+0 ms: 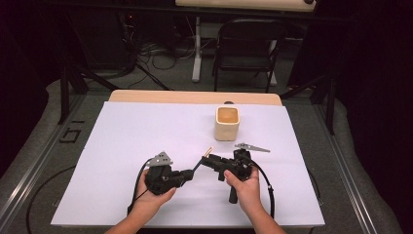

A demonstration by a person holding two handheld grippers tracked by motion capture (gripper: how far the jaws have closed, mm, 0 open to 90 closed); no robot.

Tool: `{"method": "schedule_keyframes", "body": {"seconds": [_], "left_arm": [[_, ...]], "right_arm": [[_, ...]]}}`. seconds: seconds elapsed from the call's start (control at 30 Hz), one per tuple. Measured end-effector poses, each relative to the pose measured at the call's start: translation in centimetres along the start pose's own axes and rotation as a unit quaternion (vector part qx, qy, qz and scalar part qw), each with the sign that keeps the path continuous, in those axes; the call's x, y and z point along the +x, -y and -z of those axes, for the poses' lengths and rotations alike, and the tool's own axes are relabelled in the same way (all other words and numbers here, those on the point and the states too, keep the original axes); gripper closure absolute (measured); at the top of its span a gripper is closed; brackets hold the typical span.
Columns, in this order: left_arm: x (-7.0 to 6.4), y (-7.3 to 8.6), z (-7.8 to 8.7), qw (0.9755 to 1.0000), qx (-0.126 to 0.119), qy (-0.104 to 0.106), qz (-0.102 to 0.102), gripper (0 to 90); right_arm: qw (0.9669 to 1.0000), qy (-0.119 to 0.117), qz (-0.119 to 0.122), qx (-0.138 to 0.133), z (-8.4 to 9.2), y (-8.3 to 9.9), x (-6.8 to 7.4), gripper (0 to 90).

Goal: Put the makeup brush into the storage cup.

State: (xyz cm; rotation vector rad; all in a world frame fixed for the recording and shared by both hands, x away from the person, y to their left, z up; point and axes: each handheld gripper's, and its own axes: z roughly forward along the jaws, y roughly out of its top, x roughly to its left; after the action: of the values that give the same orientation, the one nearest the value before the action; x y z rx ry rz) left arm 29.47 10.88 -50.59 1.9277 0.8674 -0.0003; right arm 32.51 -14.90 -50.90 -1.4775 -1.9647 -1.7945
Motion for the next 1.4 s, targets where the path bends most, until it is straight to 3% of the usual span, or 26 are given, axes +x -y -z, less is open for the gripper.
{"method": "schedule_keyframes", "body": {"seconds": [0.3, 0.43, 1.4], "left_arm": [[-0.3, 0.2, -0.4, 1.0000, 0.006, 0.000, -0.008, 84.5], [-0.3, 0.4, -0.6, 0.9999, 0.013, 0.002, -0.007, 84.4], [-0.5, 0.7, -1.1, 0.9996, 0.022, 0.001, -0.016, 84.4]], "right_arm": [[1.0000, 0.003, -0.002, 0.005, 0.2, 0.0, -0.1, 58.1], [0.9999, 0.006, -0.002, -0.009, 0.2, 0.0, -0.1, 61.0], [0.9990, -0.006, -0.045, 0.003, 0.4, 0.0, -0.4, 77.6]]}}
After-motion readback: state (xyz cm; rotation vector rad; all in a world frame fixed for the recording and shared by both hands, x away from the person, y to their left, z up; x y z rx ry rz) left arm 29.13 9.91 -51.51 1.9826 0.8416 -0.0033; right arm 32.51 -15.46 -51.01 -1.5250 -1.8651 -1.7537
